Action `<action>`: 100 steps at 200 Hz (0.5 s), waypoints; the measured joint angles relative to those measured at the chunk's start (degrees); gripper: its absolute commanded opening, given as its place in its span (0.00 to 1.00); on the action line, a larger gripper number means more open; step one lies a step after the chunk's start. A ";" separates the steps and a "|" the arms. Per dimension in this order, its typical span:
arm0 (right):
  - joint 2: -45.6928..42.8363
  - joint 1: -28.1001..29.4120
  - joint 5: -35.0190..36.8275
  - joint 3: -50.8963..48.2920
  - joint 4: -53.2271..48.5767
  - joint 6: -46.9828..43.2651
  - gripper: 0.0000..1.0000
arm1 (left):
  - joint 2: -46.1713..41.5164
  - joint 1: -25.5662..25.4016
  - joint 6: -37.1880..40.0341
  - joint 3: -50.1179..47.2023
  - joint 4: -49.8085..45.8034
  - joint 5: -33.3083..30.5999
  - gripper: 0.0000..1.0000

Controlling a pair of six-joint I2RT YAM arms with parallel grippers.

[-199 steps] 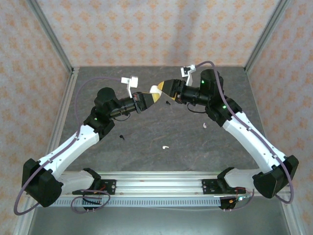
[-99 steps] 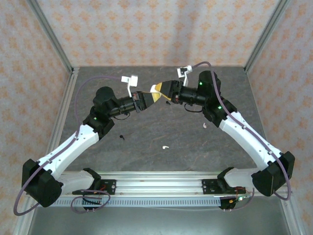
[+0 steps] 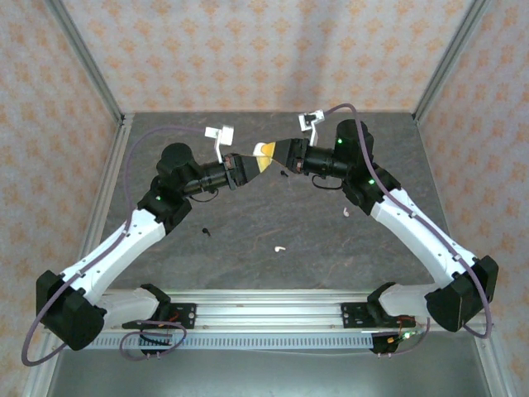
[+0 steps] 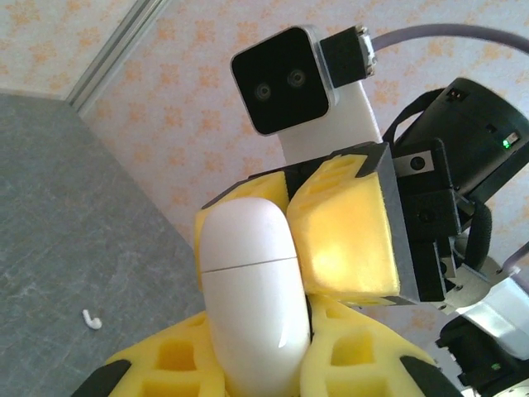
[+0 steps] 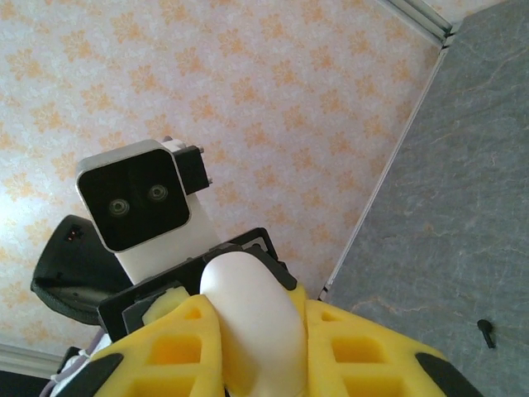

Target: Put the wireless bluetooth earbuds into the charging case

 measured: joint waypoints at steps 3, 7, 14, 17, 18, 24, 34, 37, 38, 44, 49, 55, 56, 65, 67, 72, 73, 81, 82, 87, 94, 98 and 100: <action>0.00 0.00 -0.15 0.02 -0.07 -0.42 0.19 | -0.07 0.00 0.13 0.22 -0.63 -0.04 0.37; 0.00 0.07 -0.04 0.04 -0.35 -0.85 0.18 | -0.11 -0.02 1.14 0.55 -1.66 -0.15 0.39; 0.00 0.28 0.15 0.07 -1.16 -1.81 0.18 | -0.15 -0.04 2.32 1.14 -3.54 -0.15 0.41; 0.00 0.37 0.15 0.13 -1.53 -2.05 0.18 | -0.17 -0.04 2.45 1.33 -4.24 -0.17 0.43; 0.00 0.39 0.17 0.13 -1.57 -2.12 0.18 | -0.17 -0.04 2.62 1.38 -4.44 -0.17 0.43; 0.00 0.48 0.48 0.26 -2.27 -2.93 0.18 | -0.20 -0.04 3.39 1.66 -5.64 -0.17 0.47; 0.00 0.61 0.66 0.37 -3.08 -4.15 0.17 | -0.22 -0.04 5.03 2.16 -7.65 -0.28 0.50; 0.00 0.63 0.81 0.46 -3.34 -4.42 0.17 | -0.24 -0.04 4.96 2.23 -8.07 -0.35 0.51; 0.00 0.68 0.87 0.48 -3.45 -4.59 0.17 | -0.26 -0.04 5.05 2.25 -8.17 -0.39 0.52; 0.00 0.74 1.01 0.61 -3.80 -5.22 0.17 | -0.35 -0.04 5.64 2.40 -9.01 -0.57 0.53; 0.00 0.85 1.22 0.74 -4.17 -5.73 0.17 | -0.44 -0.04 6.23 2.54 -9.77 -0.61 0.55; 0.00 0.94 1.31 0.94 -4.61 -6.32 0.17 | -0.68 -0.04 6.71 2.69 -10.60 -0.76 0.57; 0.00 0.96 1.42 1.01 -4.70 -6.49 0.17 | -0.70 -0.04 6.67 2.73 -10.71 -0.79 0.57; 0.00 1.11 1.70 1.33 -5.20 -7.26 0.16 | -1.07 -0.04 7.13 3.02 -12.04 -1.16 0.62; 0.00 1.11 1.70 1.40 -5.20 -7.48 0.16 | -1.18 -0.04 7.56 3.13 -12.48 -1.31 0.64; 0.00 1.20 1.97 1.64 -5.51 -7.96 0.16 | -1.40 -0.04 7.80 3.45 -13.51 -1.88 0.66; 0.00 1.20 2.08 1.68 -5.62 -8.15 0.16 | -1.44 -0.04 8.00 3.50 -13.66 -1.99 0.67; 0.00 1.20 2.60 2.10 -6.14 -9.03 0.17 | -1.90 -0.04 9.07 3.98 -15.08 -2.84 0.71; 0.00 1.20 2.64 2.14 -6.16 -9.11 0.17 | -2.01 -0.04 9.20 4.04 -15.26 -3.06 0.71; -0.02 1.20 3.10 2.40 -6.58 -9.70 0.17 | -2.36 -0.04 9.35 4.15 -15.82 -3.80 0.73; -0.02 1.20 3.65 2.80 -7.30 -10.60 0.17 | -3.17 -0.04 9.77 4.28 -16.94 -5.44 0.73; -0.02 1.20 3.98 3.06 -7.76 -10.97 0.17 | -3.61 -0.04 9.86 4.31 -17.46 -6.38 0.73; -0.02 1.20 4.22 3.19 -8.09 -11.26 0.17 | -3.96 -0.04 9.92 4.33 -17.90 -6.99 0.73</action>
